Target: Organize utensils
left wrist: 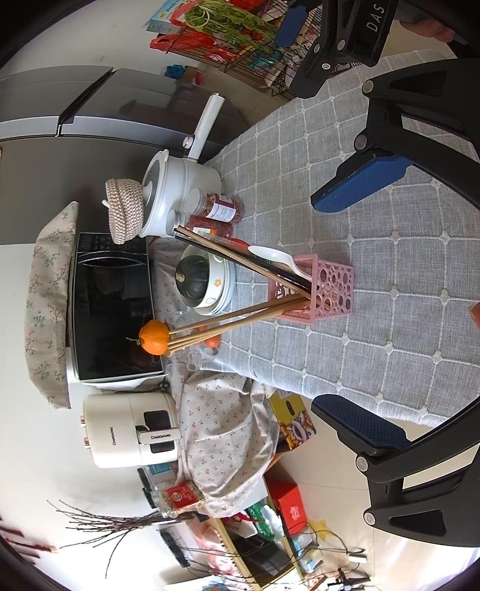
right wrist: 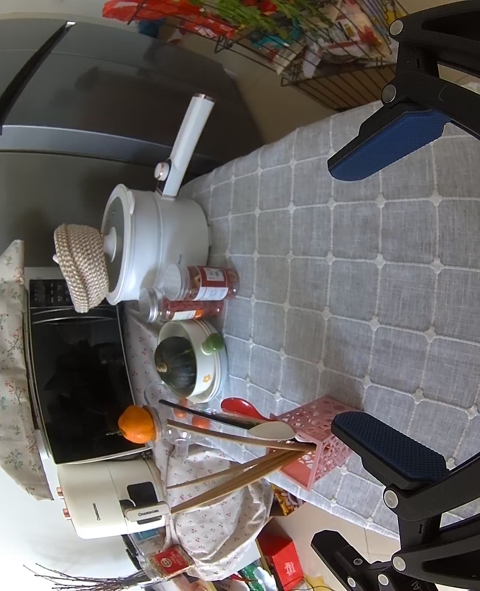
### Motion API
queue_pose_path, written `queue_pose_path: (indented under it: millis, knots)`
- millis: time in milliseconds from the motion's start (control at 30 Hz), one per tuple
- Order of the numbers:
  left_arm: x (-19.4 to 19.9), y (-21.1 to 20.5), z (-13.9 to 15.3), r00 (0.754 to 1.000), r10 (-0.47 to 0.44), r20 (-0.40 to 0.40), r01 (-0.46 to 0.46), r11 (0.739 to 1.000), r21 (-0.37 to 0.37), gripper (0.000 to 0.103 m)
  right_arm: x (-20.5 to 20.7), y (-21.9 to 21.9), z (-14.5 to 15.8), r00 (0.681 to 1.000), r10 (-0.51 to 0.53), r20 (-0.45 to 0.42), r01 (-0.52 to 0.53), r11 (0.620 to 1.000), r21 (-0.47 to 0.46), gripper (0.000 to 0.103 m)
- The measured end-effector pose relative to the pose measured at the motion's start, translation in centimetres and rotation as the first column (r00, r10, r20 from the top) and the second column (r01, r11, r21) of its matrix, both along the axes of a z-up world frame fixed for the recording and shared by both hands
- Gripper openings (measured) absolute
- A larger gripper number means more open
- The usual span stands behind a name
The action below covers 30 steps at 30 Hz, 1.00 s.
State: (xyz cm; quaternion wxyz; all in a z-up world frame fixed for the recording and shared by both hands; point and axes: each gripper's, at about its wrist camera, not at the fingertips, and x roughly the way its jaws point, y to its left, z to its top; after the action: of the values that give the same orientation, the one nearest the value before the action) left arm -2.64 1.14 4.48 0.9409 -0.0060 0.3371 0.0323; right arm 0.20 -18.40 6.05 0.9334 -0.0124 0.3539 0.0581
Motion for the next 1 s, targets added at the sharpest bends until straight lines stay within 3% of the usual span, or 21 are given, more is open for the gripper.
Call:
queue_pose_path:
  millis: [1000]
  knots:
    - [0.05,0.09,-0.05,1.0,-0.003,-0.003,0.003,1.0,0.002,0.1,-0.02,-0.03,-0.18,1.0,0.0,-0.007,0.0,1.0,0.003,0.103]
